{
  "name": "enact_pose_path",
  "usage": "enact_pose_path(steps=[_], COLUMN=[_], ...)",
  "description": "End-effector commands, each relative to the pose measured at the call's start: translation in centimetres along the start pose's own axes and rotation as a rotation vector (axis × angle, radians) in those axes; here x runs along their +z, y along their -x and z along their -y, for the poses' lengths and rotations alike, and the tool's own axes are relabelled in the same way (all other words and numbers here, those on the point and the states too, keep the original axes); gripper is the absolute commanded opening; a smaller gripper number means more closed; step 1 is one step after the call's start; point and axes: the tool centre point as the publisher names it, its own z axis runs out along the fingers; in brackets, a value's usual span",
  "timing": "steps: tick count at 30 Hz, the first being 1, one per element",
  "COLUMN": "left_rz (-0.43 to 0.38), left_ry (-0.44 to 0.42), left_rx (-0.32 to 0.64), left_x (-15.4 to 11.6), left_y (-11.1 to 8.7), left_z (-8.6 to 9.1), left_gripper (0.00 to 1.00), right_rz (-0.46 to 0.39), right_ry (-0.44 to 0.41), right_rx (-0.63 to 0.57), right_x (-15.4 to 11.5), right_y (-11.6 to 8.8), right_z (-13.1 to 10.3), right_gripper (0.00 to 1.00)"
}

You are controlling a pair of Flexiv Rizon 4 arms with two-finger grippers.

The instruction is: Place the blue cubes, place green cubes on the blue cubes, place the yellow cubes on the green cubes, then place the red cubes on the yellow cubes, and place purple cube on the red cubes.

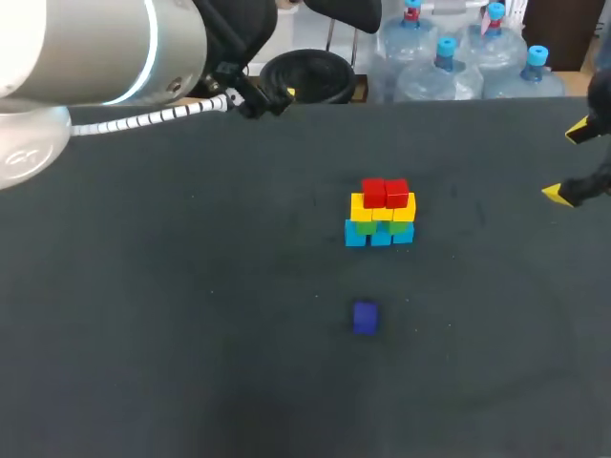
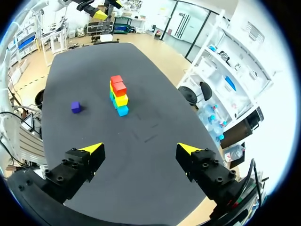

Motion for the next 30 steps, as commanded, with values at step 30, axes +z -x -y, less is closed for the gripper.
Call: enact_pose_path(steps=[30], left_rz=[-0.252], left_ry=[-0.948], left_rx=[0.687], left_x=[-0.9], left_y=[-4.6], left_z=[19.7], left_gripper=[1.00], right_rz=[0.001], right_ry=[-0.077], right_rx=[0.002], right_x=[0.0], right_y=[-0.1], right_z=[-0.3], right_gripper=[1.00])
